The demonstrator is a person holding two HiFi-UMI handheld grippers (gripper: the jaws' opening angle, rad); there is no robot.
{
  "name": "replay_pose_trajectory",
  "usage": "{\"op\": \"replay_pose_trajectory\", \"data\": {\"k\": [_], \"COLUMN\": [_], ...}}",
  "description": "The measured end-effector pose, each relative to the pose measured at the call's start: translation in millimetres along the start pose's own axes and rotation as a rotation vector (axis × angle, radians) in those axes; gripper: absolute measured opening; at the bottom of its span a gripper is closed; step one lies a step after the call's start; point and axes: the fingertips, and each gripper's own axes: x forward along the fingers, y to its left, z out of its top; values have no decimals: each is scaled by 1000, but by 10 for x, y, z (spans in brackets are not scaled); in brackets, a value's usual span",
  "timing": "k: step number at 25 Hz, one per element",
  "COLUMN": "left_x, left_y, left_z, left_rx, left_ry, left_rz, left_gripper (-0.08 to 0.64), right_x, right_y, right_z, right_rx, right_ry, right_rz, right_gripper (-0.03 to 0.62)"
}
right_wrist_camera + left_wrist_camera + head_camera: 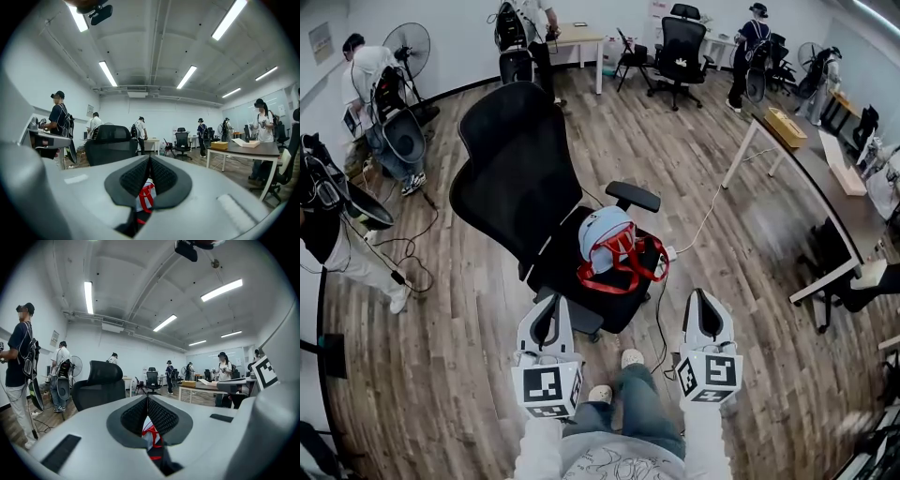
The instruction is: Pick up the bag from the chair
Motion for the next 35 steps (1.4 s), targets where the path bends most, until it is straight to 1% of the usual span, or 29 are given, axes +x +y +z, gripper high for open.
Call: {"op": "replay_pose_trajectory", "data": {"k": [5,12,17,22,24,26,29,31,33,35], "left_x": [476,1421,2077,2535,2642,2740,2865,2910,2943,2975], "left_y": [36,44,57,119,161,198,243,260,289,333], "left_z": [-55,-154,-199,-404,-520,-644,-829,-938,-1078,-1248], "left_rx": [-4,-18,-33,-23,-12,2,25,24,23,48], "left_ry": [18,56,73,115,143,177,210,215,234,264], "left_rz": [27,94,155,199,214,223,214,192,166,139], "left_gripper": [6,6,6,7,6,7,8,9,15,63], "right_x": [543,1630,2444,3072,3248,3397,3569,3634,3687,3731], "right_y": [-176,-538,-737,-738,-684,-638,-569,-526,-493,-457], "right_z": [-100,-184,-257,-543,-691,-849,-1118,-1310,-1498,-1693], "right_rx": [1,-12,-53,-78,-96,-112,-112,-107,-129,-179], "right_ry": [22,52,82,144,184,221,269,311,351,386], "right_rz": [30,130,259,413,470,507,560,611,664,716], "right_gripper": [11,11,12,15,69,69,78,80,100,143]}}
